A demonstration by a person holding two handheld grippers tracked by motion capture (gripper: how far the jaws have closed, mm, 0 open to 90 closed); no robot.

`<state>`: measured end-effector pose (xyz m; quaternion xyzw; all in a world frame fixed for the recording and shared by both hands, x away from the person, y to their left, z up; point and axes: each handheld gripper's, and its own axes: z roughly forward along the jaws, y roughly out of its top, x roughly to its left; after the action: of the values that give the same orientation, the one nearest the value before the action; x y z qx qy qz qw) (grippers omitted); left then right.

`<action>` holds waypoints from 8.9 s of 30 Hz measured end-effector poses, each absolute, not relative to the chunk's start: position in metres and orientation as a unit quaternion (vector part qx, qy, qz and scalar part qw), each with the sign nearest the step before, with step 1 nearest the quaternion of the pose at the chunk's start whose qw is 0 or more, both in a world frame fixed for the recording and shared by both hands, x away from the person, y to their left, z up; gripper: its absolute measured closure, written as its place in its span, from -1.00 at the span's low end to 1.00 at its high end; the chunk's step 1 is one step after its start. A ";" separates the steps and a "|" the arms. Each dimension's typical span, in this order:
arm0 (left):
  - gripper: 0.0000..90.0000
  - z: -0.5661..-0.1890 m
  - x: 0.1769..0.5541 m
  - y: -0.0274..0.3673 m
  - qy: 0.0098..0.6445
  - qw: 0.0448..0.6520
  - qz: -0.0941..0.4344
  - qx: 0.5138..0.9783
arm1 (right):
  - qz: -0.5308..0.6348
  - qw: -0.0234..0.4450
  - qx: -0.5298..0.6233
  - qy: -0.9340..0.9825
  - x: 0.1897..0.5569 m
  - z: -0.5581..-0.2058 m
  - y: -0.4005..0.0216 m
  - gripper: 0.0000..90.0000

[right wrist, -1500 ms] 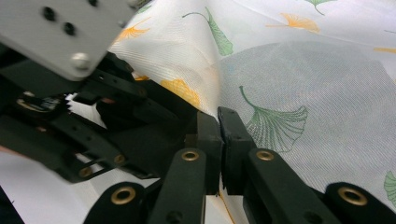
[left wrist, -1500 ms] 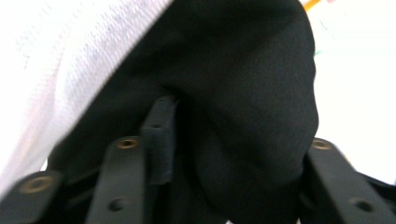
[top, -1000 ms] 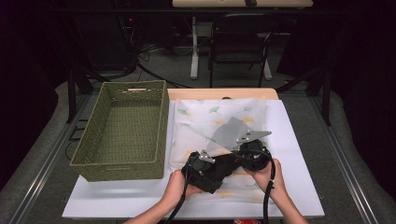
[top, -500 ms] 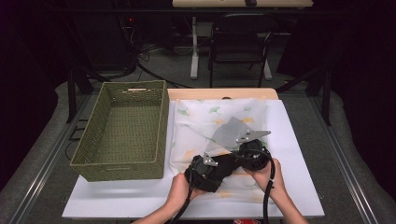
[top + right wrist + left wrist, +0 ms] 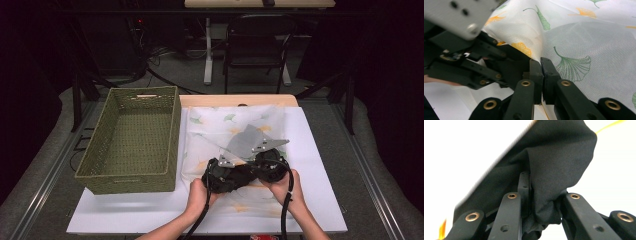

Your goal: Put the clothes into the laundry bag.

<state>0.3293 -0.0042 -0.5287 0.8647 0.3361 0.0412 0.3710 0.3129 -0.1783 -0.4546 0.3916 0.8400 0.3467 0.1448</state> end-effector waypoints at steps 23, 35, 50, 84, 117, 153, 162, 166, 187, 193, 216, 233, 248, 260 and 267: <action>-0.28 -0.527 0.331 0.002 0.299 0.338 0.029 0.892 | 0.354 0.142 0.394 0.836 0.313 -0.454 -0.182 0.96; -0.26 -0.540 0.314 0.009 0.299 0.304 0.067 0.902 | 0.349 0.143 0.395 0.838 0.311 -0.455 -0.181 0.96; 0.77 -0.546 0.322 0.011 0.317 0.321 0.097 0.887 | 0.351 0.139 0.396 0.837 0.312 -0.457 -0.182 0.96; -0.04 -0.522 0.322 0.017 0.304 0.334 0.085 0.888 | 0.355 0.137 0.400 0.833 0.313 -0.455 -0.184 0.96; 0.76 -0.548 0.317 -0.016 0.329 0.345 0.127 0.870 | 0.357 0.139 0.401 0.833 0.314 -0.456 -0.184 0.97; -0.22 -0.526 0.324 0.014 0.313 0.320 0.080 0.891 | 0.369 0.133 0.403 0.827 0.314 -0.454 -0.189 0.97; -0.07 -0.527 0.313 0.030 0.280 0.283 0.075 0.914 | 0.365 0.137 0.404 0.827 0.314 -0.453 -0.189 0.97; 0.17 -0.531 0.313 0.037 0.279 0.275 0.064 0.918 | 0.365 0.139 0.403 0.828 0.313 -0.454 -0.189 0.97; 0.94 -0.536 0.306 0.063 0.263 0.273 0.034 0.925 | 0.364 0.139 0.406 0.827 0.312 -0.453 -0.192 0.97; 0.94 -0.534 0.300 0.070 0.254 0.267 0.032 0.929 | 0.364 0.139 0.403 0.828 0.312 -0.453 -0.191 0.97; 0.94 -0.533 0.279 0.092 0.230 0.246 0.019 0.941 | 0.361 0.134 0.405 0.829 0.313 -0.456 -0.190 0.97; -0.30 -0.510 0.291 0.057 0.234 0.289 0.032 0.928 | 0.361 0.136 0.404 0.830 0.313 -0.456 -0.190 0.97; -0.32 -0.532 0.310 0.019 0.249 0.253 0.024 0.935 | 0.360 0.137 0.404 0.830 0.313 -0.456 -0.190 0.97; 0.64 -0.539 0.324 0.016 0.276 0.266 0.029 0.923 | 0.359 0.135 0.404 0.830 0.314 -0.457 -0.191 0.97; 0.90 -0.538 0.326 0.016 0.265 0.256 0.042 0.929 | 0.359 0.135 0.406 0.830 0.314 -0.457 -0.190 0.97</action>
<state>0.3260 0.0165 -0.5379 0.9286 0.2649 0.0418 0.2564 0.3140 -0.1904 -0.4570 0.4055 0.8299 0.3586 0.1348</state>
